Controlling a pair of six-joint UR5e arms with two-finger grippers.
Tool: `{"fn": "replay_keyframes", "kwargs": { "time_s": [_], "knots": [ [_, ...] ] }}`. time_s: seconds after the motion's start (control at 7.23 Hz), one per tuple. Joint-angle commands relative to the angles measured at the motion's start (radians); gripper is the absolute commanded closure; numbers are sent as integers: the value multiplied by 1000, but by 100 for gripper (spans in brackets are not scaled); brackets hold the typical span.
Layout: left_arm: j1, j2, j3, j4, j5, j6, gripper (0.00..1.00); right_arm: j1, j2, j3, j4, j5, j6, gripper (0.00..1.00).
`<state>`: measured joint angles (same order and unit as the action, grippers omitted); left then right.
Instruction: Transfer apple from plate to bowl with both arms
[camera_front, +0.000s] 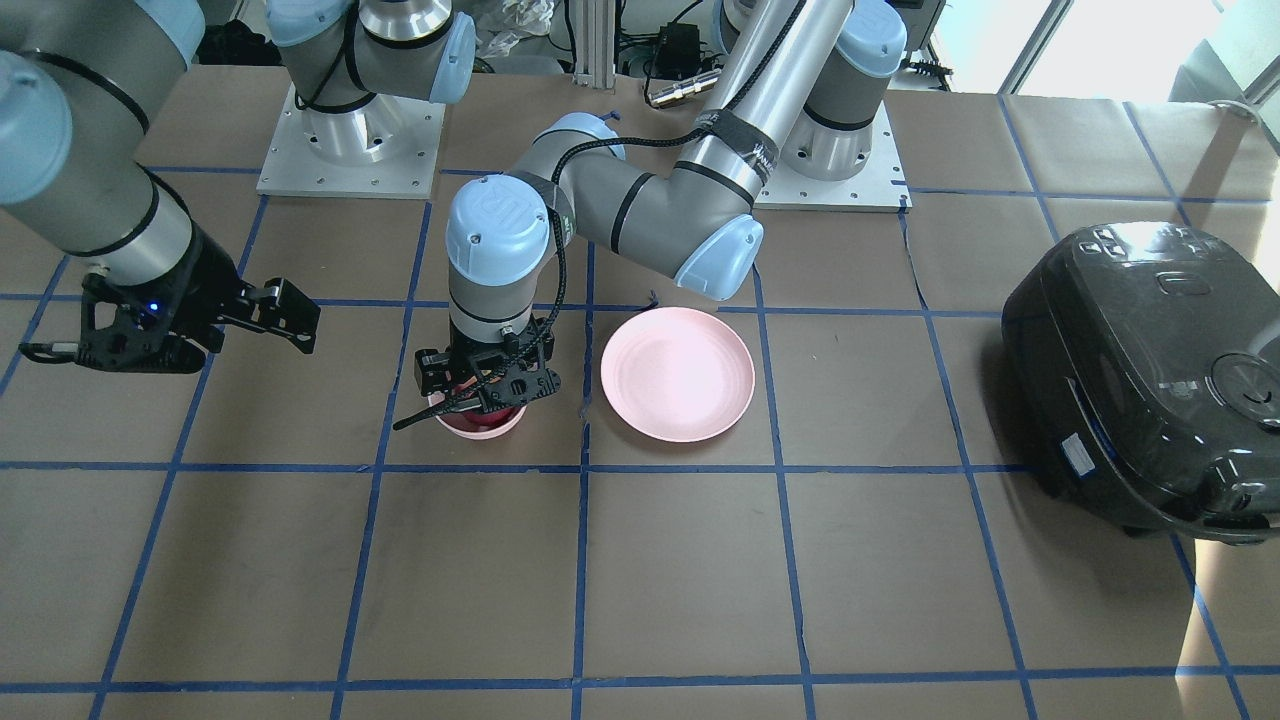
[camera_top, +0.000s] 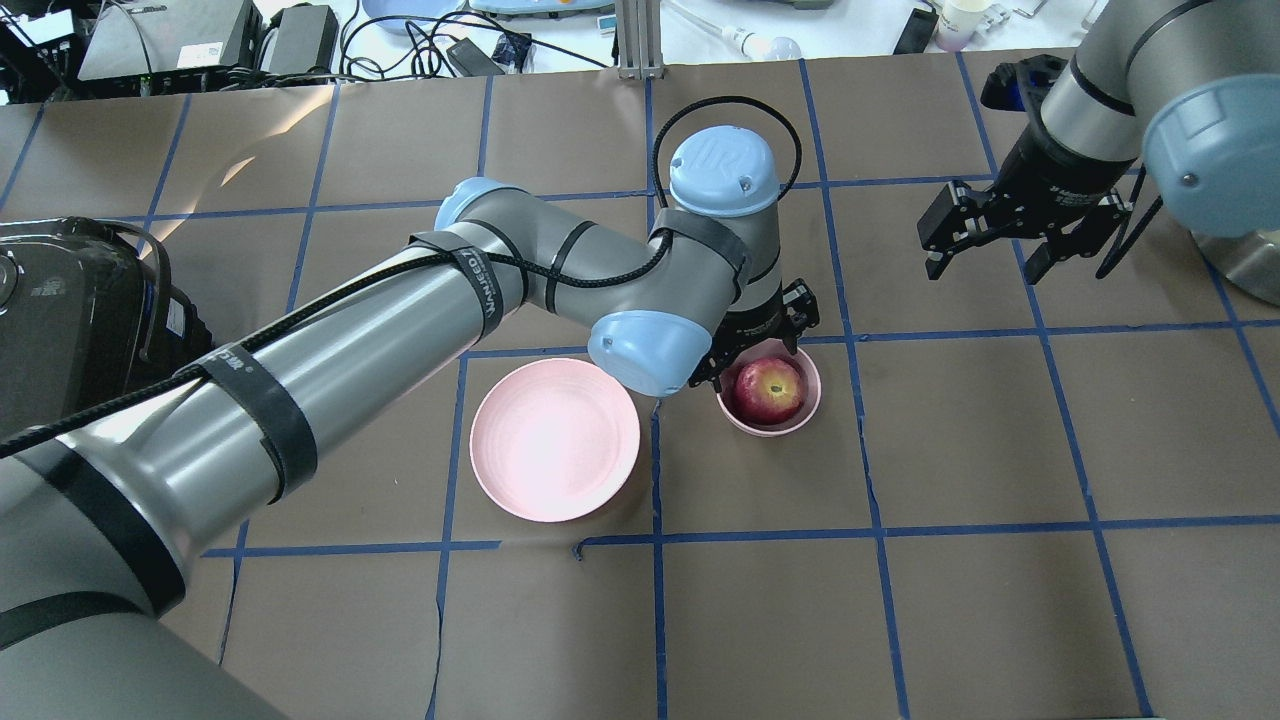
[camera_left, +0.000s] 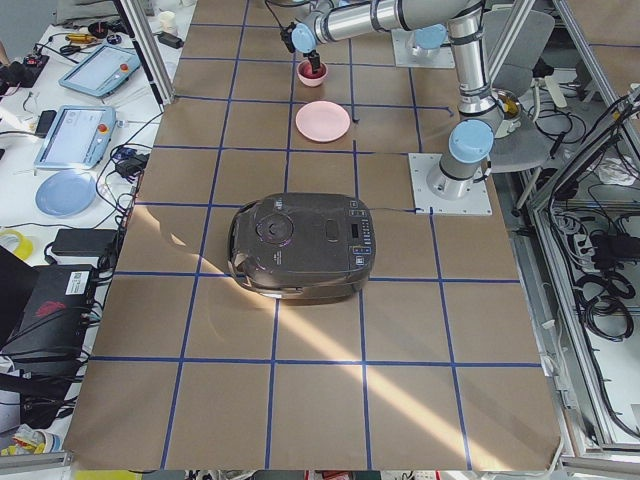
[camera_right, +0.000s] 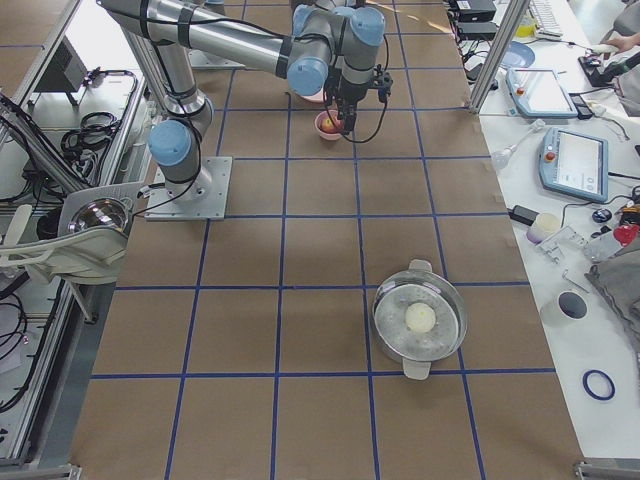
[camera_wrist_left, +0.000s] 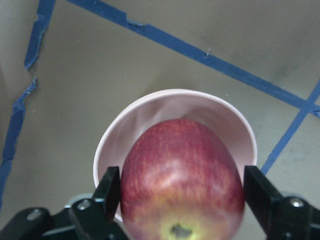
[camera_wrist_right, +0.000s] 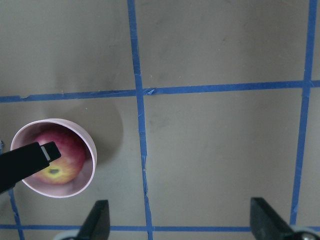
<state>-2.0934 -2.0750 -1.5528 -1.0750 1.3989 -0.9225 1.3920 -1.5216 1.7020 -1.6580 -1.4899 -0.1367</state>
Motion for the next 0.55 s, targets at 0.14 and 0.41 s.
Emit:
{"fn": "replay_keyframes", "kwargs": {
  "time_s": [0.14, 0.41],
  "knots": [
    [10, 132, 54, -186, 8, 152, 0, -1, -6, -51, 26, -9, -1, 0],
    [7, 279, 54, -258, 6, 329, 0, 1, -21, -96, 24, -38, 95, 0]
  ]
}}
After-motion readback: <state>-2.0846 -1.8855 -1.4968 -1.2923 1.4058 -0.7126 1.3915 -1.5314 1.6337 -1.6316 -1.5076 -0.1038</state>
